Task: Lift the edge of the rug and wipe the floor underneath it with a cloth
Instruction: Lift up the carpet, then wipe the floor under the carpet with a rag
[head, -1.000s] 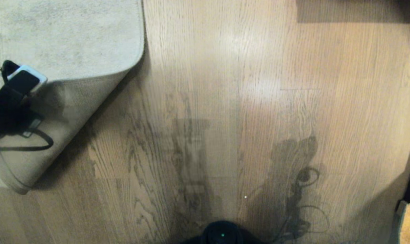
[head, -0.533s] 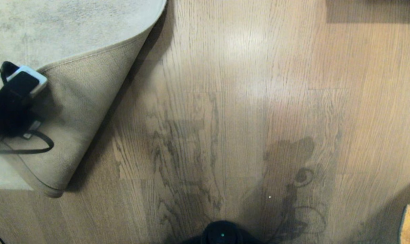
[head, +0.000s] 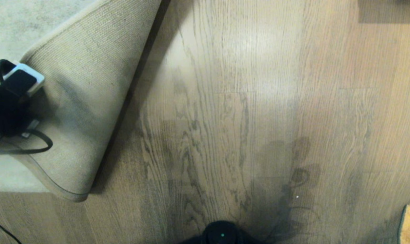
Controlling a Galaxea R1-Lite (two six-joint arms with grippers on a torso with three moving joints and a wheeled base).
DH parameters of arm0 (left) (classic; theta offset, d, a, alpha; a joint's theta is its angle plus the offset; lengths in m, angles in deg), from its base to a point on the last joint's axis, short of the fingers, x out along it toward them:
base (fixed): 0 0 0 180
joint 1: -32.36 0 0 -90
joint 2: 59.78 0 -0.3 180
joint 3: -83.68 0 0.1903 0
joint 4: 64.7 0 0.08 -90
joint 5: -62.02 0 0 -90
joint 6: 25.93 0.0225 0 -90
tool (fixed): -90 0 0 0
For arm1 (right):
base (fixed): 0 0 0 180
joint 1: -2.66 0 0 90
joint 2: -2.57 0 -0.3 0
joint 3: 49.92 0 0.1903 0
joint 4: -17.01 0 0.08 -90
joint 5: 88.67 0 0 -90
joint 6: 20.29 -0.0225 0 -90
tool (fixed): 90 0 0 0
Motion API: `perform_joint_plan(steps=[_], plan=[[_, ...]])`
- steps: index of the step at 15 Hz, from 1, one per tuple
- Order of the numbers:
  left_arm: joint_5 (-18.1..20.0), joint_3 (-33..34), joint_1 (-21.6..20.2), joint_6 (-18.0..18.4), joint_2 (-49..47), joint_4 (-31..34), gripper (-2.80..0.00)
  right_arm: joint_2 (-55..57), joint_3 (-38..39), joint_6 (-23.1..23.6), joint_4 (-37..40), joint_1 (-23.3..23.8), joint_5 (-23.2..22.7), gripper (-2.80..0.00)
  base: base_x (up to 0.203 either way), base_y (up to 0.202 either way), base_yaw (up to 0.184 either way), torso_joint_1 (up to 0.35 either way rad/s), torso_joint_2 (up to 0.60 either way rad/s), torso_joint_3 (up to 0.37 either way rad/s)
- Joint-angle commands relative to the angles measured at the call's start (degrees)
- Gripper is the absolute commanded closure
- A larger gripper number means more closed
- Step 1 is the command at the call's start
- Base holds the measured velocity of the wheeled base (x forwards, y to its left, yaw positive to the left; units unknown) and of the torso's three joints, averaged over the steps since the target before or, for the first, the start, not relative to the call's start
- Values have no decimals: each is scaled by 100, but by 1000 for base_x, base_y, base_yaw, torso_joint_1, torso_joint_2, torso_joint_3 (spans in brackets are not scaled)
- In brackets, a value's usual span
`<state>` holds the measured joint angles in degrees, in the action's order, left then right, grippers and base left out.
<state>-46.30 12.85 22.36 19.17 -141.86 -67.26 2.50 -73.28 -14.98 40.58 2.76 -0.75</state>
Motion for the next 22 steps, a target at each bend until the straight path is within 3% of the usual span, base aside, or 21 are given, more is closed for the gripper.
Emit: perform_joint_plan(steps=[1, 8, 12, 16, 22], plan=[[-22, 14, -2, 26, -1, -9, 0, 7, 0, 5, -3, -6, -2, 0, 0, 191, -4, -6, 2, 6], [-14, 18, 15, 34, -1, 17, 0, 7, 0, 5, 1, -1, -2, 0, 0, 188, -3, 1, 3, 2], [17, 9, 236, 48, -124, 22, 0, 7, 0, 5, -2, -1, -2, 0, 0, 43, 0, 0, 4, 2], [14, -120, 932, 33, -488, -28, 0, 7, 0, 5, 6, -1, -2, 0, 0, 0, 0, 0, 0, 0], [-1, -995, 2241, -134, -1227, -45, 0, 7, 0, 5, -3, -1, -2, 0, 0, 0, 0, 0, 0, 0]])
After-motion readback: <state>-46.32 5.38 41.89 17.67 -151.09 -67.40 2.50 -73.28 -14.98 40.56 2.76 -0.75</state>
